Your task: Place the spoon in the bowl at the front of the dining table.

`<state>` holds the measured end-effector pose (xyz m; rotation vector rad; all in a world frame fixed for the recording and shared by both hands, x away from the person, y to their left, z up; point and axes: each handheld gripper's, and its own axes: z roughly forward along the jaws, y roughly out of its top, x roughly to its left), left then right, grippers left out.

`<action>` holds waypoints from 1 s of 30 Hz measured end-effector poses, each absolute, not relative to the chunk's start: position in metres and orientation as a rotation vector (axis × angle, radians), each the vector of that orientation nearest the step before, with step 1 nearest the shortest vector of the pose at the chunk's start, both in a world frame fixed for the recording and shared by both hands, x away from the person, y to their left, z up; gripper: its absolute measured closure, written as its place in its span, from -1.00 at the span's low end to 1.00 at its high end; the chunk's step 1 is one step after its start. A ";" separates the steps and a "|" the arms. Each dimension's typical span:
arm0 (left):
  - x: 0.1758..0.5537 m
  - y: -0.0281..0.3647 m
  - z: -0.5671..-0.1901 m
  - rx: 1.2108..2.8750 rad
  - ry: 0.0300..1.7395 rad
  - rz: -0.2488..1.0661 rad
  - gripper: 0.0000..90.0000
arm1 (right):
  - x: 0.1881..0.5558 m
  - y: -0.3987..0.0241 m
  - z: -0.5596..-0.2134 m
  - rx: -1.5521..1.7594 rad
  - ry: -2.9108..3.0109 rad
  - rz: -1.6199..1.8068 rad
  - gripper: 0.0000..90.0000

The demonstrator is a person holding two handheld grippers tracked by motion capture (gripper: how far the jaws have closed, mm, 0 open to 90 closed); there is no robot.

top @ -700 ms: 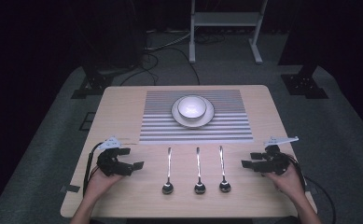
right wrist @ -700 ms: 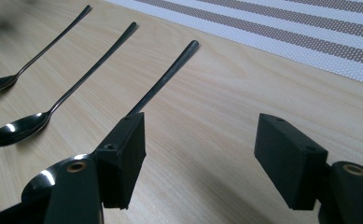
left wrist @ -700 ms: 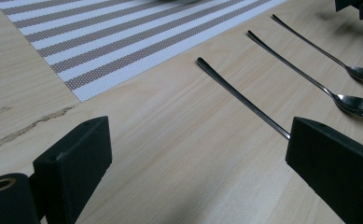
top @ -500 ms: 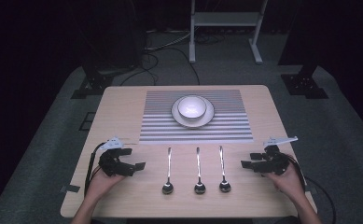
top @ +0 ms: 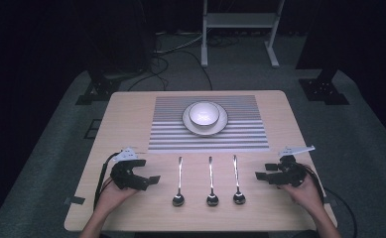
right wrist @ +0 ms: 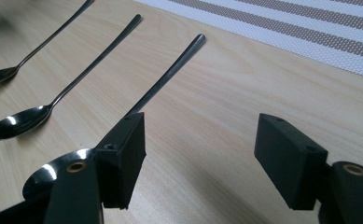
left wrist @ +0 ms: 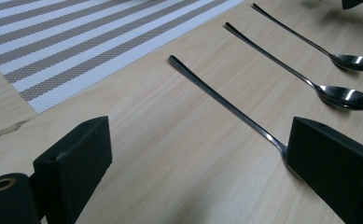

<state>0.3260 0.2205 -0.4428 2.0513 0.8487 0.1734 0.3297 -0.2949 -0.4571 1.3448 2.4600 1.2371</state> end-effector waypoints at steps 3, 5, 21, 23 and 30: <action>0.324 0.215 -0.442 2.057 0.832 0.170 -0.87 | 0.329 -0.294 -0.457 1.340 2.463 1.224 -0.29; 0.323 0.211 -0.442 2.069 0.819 0.169 -0.87 | 0.329 -0.294 -0.457 1.339 2.460 1.228 -0.29; 0.318 0.193 -0.442 2.112 0.761 0.139 -0.83 | 0.329 -0.292 -0.457 1.336 2.468 1.221 -0.29; 0.318 0.190 -0.443 2.121 0.751 0.135 -0.83 | 0.329 -0.292 -0.457 1.332 2.466 1.223 -0.29; 0.315 0.184 -0.443 2.137 0.722 0.123 -0.73 | 0.329 -0.291 -0.457 1.327 2.472 1.221 -0.29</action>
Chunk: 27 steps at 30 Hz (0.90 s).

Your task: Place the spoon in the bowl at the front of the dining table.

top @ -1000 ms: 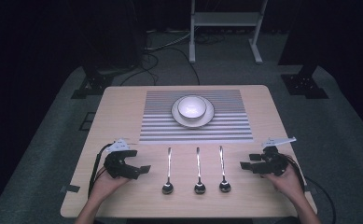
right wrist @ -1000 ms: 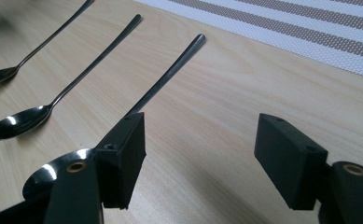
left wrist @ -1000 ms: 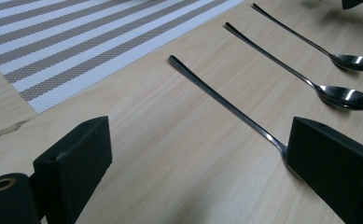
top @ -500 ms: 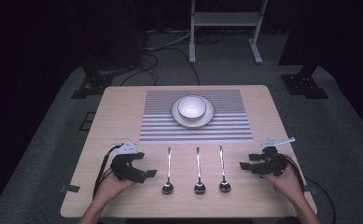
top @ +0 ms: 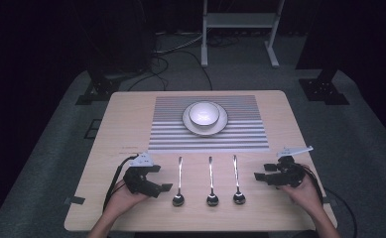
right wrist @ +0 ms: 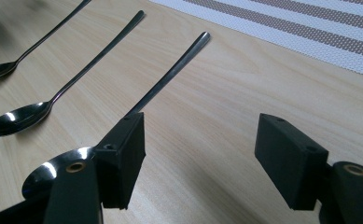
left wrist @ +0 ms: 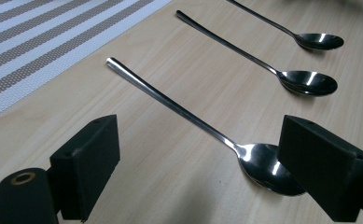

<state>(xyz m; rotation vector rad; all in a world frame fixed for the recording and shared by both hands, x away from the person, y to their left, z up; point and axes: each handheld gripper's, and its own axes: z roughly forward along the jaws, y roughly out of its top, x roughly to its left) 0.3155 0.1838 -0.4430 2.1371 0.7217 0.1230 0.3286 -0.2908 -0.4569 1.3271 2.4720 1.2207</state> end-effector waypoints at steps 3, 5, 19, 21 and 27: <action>0.315 0.181 -0.443 2.150 0.708 0.119 -0.70 | 0.329 -0.291 -0.457 1.326 2.472 1.222 -0.29; 0.313 0.180 -0.443 2.155 0.698 0.113 -0.66 | 0.329 -0.291 -0.457 1.324 2.473 1.224 -0.29; 0.306 0.167 -0.442 2.204 0.595 0.070 -0.09 | 0.329 -0.288 -0.456 1.320 2.473 1.232 -0.29; 0.304 0.163 -0.443 2.228 0.560 0.053 -0.01 | 0.329 -0.287 -0.456 1.317 2.475 1.231 -0.29; 0.299 0.156 -0.444 2.280 0.478 0.015 0.44 | 0.329 -0.286 -0.455 1.310 2.472 1.236 -0.29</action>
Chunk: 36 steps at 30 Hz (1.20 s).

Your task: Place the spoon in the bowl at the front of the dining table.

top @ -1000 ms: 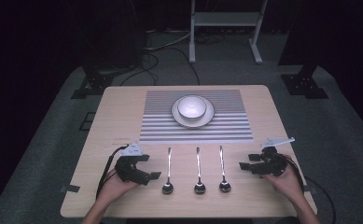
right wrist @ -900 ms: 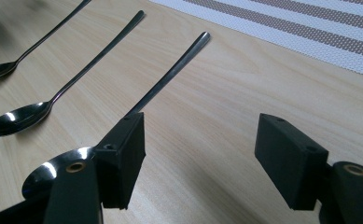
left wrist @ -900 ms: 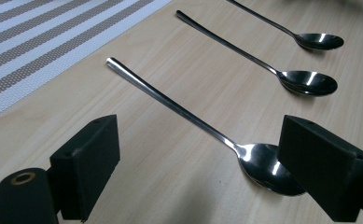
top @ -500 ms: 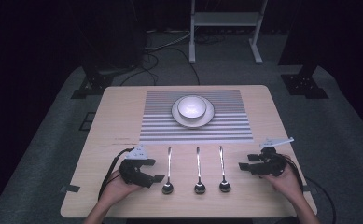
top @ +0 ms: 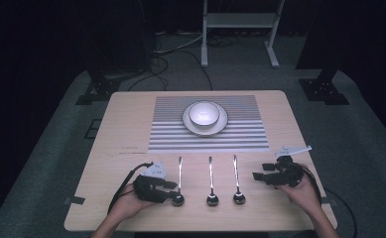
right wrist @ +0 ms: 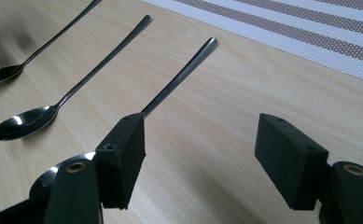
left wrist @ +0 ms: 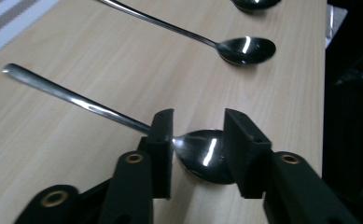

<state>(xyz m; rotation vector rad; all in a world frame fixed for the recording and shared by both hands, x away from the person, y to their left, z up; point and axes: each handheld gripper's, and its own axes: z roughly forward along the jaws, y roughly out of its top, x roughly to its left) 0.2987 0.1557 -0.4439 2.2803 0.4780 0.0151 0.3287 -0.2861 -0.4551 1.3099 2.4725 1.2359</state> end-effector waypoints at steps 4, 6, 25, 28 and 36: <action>0.296 0.151 -0.446 2.314 0.432 -0.013 0.58 | 0.329 -0.286 -0.455 1.306 2.476 1.235 -0.29; 0.295 0.149 -0.447 2.319 0.421 -0.027 0.59 | 0.329 -0.285 -0.455 1.307 2.476 1.233 -0.29; 0.289 0.136 -0.461 2.433 0.369 0.004 0.59 | 0.330 -0.261 -0.441 1.210 2.523 1.261 -0.30; 0.287 0.134 -0.461 2.440 0.357 0.040 0.60 | 0.337 -0.246 -0.432 1.174 2.555 1.288 -0.30; 0.286 0.134 -0.462 2.428 0.345 0.070 0.60 | 0.360 -0.189 -0.414 1.059 2.667 1.335 -0.37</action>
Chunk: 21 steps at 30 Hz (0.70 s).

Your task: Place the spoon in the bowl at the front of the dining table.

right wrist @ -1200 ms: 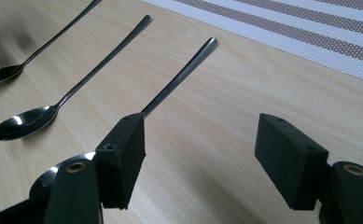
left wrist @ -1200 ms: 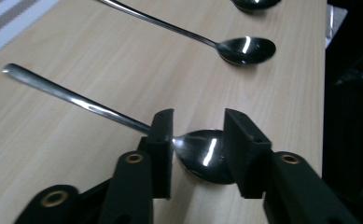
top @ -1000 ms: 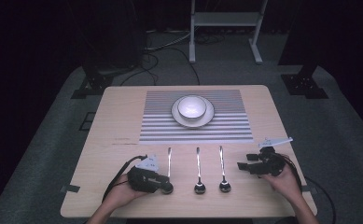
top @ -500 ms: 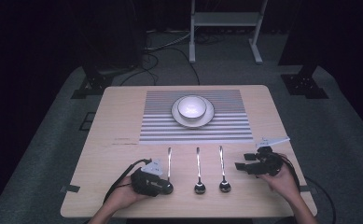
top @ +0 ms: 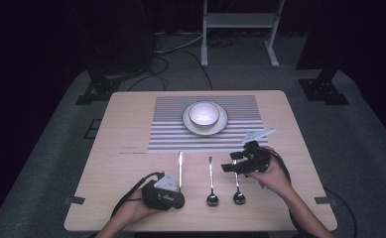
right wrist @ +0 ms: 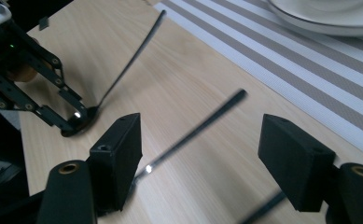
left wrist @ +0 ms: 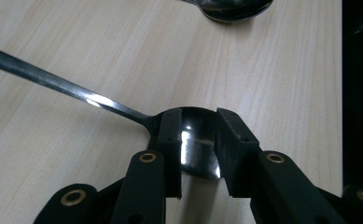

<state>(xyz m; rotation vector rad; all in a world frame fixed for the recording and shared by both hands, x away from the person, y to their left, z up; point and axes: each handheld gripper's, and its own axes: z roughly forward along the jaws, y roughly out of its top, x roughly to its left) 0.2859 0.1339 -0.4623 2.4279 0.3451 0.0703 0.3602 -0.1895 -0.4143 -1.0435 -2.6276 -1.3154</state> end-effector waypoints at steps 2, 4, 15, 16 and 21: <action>0.286 0.134 -0.462 2.437 0.333 0.078 0.60 | 0.364 -0.176 -0.412 -1.008 -2.649 -1.291 -0.37; 0.286 0.134 -0.462 2.435 0.328 0.082 0.60 | 0.368 -0.166 -0.409 -0.980 -2.656 -1.273 -0.38; 0.285 0.133 -0.462 2.439 0.304 0.105 0.60 | 0.385 -0.128 -0.398 -0.891 -2.666 -1.196 -0.40; 0.285 0.133 -0.462 2.440 0.302 0.107 0.60 | 0.386 -0.125 -0.397 -0.887 -2.664 -1.190 -0.40; 0.285 0.132 -0.462 2.441 0.298 0.114 0.59 | 0.390 -0.110 -0.397 -0.848 -2.679 -1.163 -0.40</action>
